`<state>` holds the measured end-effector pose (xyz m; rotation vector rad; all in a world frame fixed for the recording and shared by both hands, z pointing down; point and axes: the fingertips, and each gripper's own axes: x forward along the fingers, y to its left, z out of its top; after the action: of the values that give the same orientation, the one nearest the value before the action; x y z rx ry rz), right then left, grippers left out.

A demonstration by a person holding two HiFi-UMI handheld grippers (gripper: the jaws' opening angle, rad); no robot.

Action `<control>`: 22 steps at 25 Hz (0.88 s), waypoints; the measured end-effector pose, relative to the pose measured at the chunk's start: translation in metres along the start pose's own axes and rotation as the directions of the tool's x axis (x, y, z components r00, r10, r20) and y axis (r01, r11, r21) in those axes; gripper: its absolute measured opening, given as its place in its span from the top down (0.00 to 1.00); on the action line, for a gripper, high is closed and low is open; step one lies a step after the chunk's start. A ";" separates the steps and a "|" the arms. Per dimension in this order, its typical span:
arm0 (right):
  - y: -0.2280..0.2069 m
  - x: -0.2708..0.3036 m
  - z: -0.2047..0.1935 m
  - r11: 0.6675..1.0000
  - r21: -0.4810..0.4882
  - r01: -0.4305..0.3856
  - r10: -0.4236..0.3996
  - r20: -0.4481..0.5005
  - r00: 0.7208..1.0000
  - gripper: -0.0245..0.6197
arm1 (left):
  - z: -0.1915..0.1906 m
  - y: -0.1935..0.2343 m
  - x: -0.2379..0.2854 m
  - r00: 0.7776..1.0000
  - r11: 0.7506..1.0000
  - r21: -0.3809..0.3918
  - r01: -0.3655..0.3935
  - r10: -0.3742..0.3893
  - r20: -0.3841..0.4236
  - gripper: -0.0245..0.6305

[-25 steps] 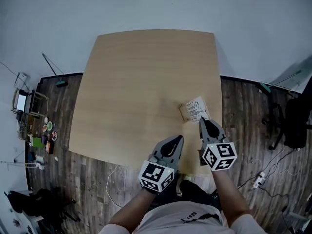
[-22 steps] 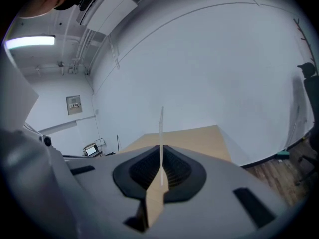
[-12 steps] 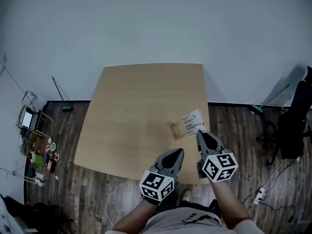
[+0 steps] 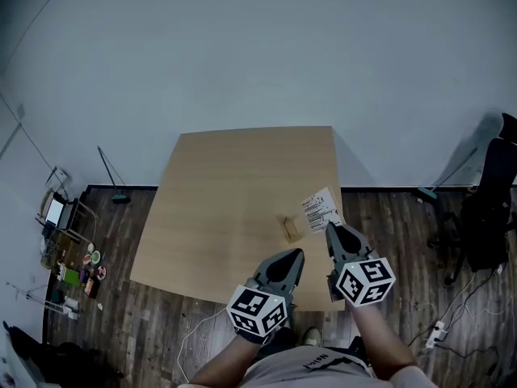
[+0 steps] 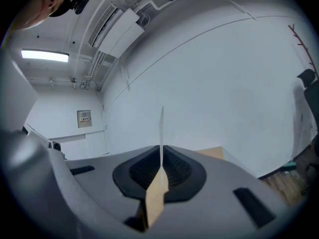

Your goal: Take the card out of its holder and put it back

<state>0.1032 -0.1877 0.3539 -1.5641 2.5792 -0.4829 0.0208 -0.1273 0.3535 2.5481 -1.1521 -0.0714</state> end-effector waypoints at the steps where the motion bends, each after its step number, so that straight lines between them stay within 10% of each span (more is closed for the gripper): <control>1: 0.000 -0.001 0.001 1.000 -0.001 -0.003 0.003 0.002 1.000 0.92 | 0.001 0.000 0.000 1.000 1.000 -0.004 -0.007 0.007 0.004 0.94; 22: -0.002 0.013 -0.026 1.000 0.012 -0.009 0.010 -0.052 0.999 0.92 | -0.013 0.035 -0.007 0.993 0.993 -0.035 -0.116 0.117 0.020 0.94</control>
<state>0.0931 -0.1940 0.3802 -1.5553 2.6155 -0.5432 -0.0067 -0.1396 0.3759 2.4508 -1.2946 -0.0900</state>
